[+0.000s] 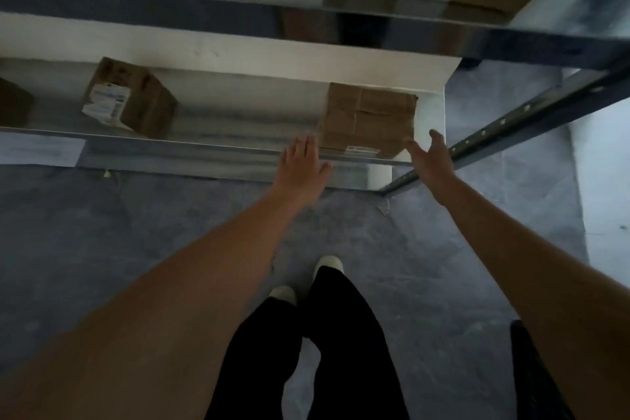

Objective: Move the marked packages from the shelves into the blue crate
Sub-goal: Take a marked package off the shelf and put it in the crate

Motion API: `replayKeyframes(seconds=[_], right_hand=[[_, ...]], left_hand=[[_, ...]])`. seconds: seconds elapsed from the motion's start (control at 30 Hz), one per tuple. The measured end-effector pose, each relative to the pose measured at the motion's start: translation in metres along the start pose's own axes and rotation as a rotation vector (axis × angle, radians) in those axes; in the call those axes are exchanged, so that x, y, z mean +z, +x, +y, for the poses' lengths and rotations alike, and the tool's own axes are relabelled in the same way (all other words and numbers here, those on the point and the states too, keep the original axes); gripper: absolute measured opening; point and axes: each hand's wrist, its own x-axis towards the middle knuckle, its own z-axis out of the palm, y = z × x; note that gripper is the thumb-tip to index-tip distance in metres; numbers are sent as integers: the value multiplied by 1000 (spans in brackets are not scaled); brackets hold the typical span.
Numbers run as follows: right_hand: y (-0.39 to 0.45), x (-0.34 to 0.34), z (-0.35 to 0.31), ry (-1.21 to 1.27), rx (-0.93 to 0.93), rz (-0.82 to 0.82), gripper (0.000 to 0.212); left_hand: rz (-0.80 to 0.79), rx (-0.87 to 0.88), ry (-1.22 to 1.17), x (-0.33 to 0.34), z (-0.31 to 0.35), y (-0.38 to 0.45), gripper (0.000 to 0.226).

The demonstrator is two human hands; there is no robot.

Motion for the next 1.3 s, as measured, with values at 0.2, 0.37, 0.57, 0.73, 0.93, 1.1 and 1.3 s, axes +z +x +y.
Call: replayKeyframes(seconds=[0.2, 0.37, 0.57, 0.73, 0.93, 1.1, 1.3], right_hand=[[40, 18, 20, 247, 141, -65, 69], [45, 28, 25, 389, 101, -218, 51], [9, 22, 11, 684, 97, -187, 36], [-27, 8, -1, 758, 77, -92, 44], [-44, 18, -12, 841, 156, -190, 30], [-45, 29, -6, 806, 175, -129, 46], [-56, 31, 10, 774, 179, -107, 33]], left_hand=[[18, -130, -351, 31, -8, 32, 65], [-2, -266, -698, 17, 6, 72, 62], [177, -411, -1177, -14, 22, 59, 21], [310, -412, -1272, -46, 10, 21, 41], [255, -482, -1257, -49, 4, 4, 32], [170, -430, -1126, -45, -1, 4, 31], [197, -412, -1106, -30, -8, -13, 28]])
